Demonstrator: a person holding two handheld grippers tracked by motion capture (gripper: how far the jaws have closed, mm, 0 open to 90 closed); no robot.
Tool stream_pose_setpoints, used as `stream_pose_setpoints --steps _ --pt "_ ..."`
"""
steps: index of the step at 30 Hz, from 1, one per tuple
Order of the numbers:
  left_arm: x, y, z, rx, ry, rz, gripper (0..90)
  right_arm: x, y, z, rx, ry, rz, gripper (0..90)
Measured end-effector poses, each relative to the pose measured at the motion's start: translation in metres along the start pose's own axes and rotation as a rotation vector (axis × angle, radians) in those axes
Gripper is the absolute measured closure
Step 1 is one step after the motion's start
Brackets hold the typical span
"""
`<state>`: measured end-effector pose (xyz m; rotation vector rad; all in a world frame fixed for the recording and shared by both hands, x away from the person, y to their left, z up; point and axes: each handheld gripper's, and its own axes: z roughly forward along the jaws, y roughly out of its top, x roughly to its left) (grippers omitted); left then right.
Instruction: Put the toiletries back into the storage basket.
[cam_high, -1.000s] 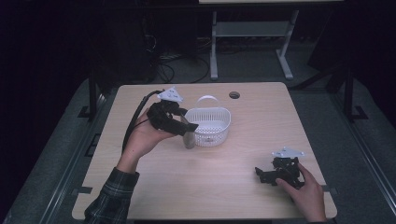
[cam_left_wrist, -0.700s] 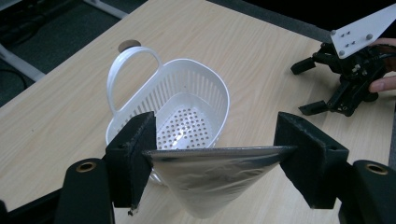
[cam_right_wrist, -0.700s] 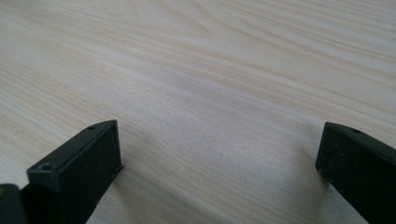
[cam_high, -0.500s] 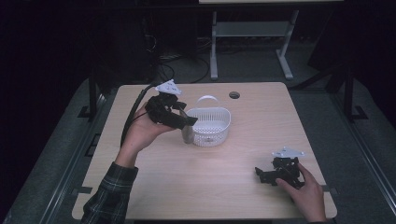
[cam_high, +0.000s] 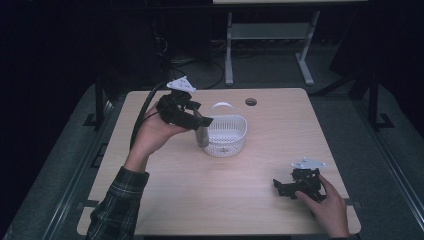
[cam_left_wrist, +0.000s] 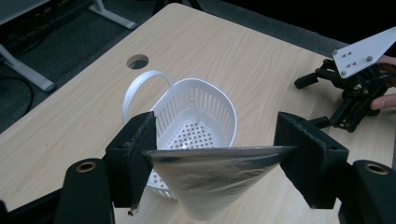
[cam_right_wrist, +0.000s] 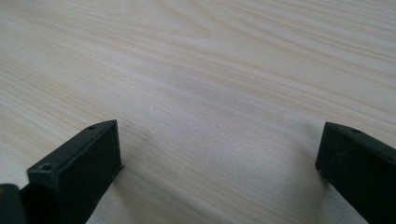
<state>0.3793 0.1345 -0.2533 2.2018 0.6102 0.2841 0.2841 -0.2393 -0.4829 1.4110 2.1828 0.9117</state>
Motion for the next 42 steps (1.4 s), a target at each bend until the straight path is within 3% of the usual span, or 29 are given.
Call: stream_pose_setpoints --steps 17,42 --pt "0.012 0.017 0.009 -0.02 0.017 0.001 29.9 0.0 0.0 0.0 0.0 0.0 0.0 0.0" --pt "0.021 0.011 0.038 -0.016 0.042 0.001 29.9 0.0 0.0 0.0 0.0 0.001 0.0 0.0"
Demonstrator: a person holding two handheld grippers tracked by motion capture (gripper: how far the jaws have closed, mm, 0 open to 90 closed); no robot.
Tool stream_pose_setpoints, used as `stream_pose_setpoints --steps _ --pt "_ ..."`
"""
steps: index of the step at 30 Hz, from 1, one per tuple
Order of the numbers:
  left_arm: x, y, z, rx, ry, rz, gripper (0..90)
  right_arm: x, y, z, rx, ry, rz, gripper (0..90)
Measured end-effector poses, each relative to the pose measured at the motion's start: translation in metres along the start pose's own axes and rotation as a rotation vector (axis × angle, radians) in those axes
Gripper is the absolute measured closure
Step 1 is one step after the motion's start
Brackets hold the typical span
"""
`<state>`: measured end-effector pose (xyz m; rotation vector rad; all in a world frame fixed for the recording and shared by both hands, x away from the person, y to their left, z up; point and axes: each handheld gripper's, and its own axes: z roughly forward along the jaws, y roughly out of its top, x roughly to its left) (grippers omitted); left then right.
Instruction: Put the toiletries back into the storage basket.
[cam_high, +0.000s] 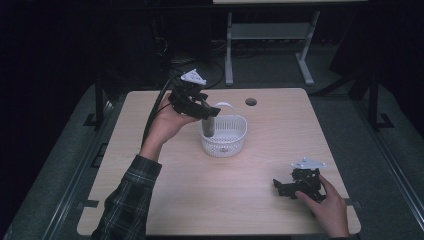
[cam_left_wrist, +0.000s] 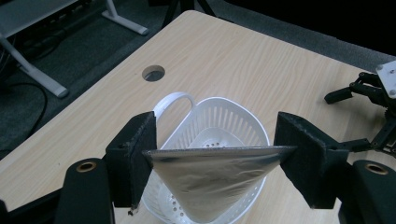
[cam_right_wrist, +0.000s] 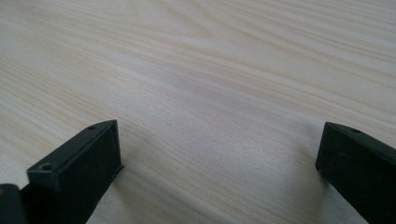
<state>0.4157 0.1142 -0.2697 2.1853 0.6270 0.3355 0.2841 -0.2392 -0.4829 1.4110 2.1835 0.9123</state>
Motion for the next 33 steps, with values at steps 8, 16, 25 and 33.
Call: stream_pose_setpoints --steps 8,16,25,33 --pt "0.0 -0.006 0.011 0.006 -0.002 0.004 29.9 0.0 0.0 0.0 0.0 0.0 0.0 0.0" --pt "-0.001 -0.016 0.025 0.014 -0.001 -0.003 29.9 0.0 0.0 0.0 0.001 0.0 0.002 0.0" --pt "0.0 -0.026 0.036 0.036 -0.004 -0.014 29.9 0.0 0.0 0.0 0.0 -0.001 -0.001 0.0" --pt "0.003 -0.038 0.047 0.047 0.002 -0.029 29.9 0.0 0.0 0.0 0.001 -0.001 0.001 0.0"
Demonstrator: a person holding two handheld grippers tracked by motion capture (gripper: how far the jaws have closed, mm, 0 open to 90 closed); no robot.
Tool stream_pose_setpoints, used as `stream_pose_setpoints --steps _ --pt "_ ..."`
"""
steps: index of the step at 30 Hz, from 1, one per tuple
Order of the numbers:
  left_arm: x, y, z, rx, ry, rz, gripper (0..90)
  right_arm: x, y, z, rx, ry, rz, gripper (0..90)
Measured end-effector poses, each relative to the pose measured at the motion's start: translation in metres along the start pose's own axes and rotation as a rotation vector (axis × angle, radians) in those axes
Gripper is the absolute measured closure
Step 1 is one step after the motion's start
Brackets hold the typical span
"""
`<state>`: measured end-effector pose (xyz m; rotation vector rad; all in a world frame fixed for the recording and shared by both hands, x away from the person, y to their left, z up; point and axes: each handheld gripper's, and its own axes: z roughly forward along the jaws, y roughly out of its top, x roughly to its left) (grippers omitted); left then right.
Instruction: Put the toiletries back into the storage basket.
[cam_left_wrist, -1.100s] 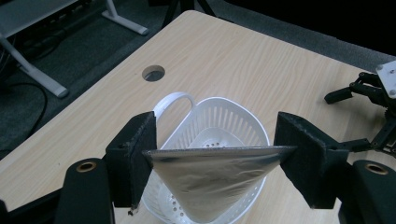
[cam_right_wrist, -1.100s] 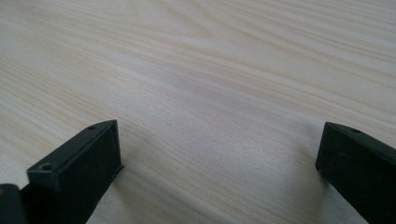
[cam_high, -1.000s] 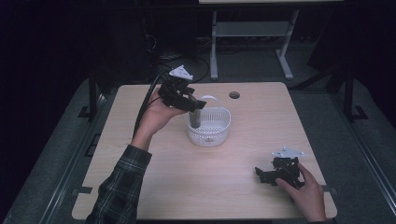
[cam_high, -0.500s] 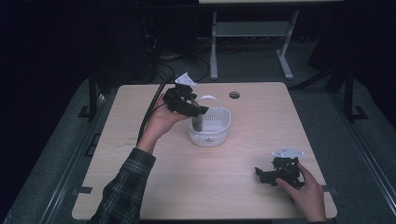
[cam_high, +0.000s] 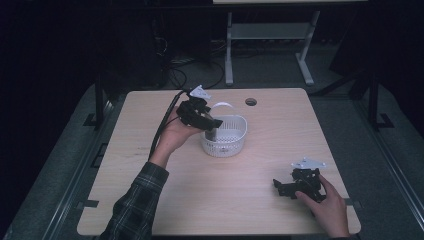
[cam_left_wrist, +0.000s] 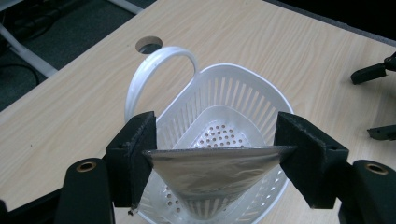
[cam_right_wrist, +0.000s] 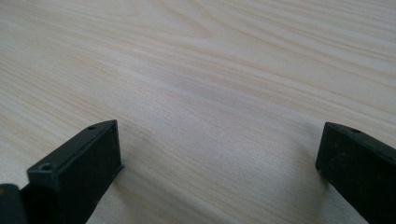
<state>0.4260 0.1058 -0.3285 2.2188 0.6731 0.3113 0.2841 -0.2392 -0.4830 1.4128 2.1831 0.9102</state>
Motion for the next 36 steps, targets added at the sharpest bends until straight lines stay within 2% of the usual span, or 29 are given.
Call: stream_pose_setpoints --steps 13,25,36 --pt "0.003 -0.011 0.014 0.018 0.001 -0.018 29.9 0.0 0.0 0.0 -0.001 0.0 -0.001 0.0" --pt "0.003 -0.015 0.02 0.044 0.003 -0.008 29.8 0.0 0.0 0.0 -0.001 0.0 -0.001 0.0" --pt "0.003 -0.019 0.02 0.031 -0.006 -0.013 29.4 0.0 0.0 0.0 -0.001 0.0 -0.001 0.0"
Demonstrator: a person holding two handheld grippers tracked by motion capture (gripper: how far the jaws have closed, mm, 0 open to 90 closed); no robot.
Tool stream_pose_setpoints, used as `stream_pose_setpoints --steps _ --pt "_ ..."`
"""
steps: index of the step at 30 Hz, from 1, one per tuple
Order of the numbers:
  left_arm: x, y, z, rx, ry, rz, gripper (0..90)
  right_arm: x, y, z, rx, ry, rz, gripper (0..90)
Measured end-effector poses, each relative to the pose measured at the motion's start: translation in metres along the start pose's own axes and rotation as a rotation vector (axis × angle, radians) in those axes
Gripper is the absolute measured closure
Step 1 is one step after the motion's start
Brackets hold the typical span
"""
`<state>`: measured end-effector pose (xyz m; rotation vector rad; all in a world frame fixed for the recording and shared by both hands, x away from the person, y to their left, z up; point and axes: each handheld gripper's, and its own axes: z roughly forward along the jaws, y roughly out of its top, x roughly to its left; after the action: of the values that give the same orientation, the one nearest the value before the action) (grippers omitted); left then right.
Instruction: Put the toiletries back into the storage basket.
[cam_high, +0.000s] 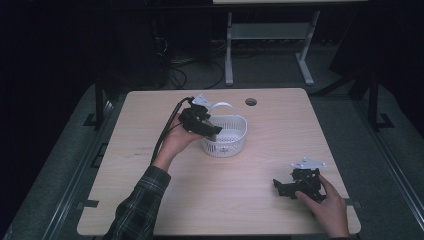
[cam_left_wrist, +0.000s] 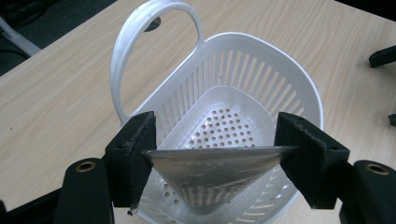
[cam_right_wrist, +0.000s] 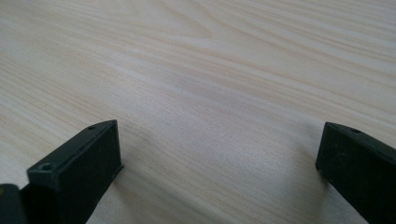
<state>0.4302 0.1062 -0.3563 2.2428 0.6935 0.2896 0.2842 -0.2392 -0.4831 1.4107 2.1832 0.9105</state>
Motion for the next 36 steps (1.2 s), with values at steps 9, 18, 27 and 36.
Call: stream_pose_setpoints --steps 9,18,27,36 --pt "0.002 0.0 0.001 0.003 -0.005 -0.002 23.6 0.0 0.0 0.0 0.0 0.0 0.0 0.0" --pt "0.002 0.001 -0.011 -0.005 -0.007 -0.002 13.8 0.0 0.0 0.0 0.0 0.0 -0.001 0.0" --pt "-0.001 -0.006 -0.034 -0.012 0.001 0.003 13.8 0.0 0.0 0.0 0.0 -0.001 0.0 0.0" --pt "-0.006 -0.029 -0.055 -0.033 0.016 0.0 13.8 0.0 0.0 0.0 -0.002 -0.001 -0.003 0.0"
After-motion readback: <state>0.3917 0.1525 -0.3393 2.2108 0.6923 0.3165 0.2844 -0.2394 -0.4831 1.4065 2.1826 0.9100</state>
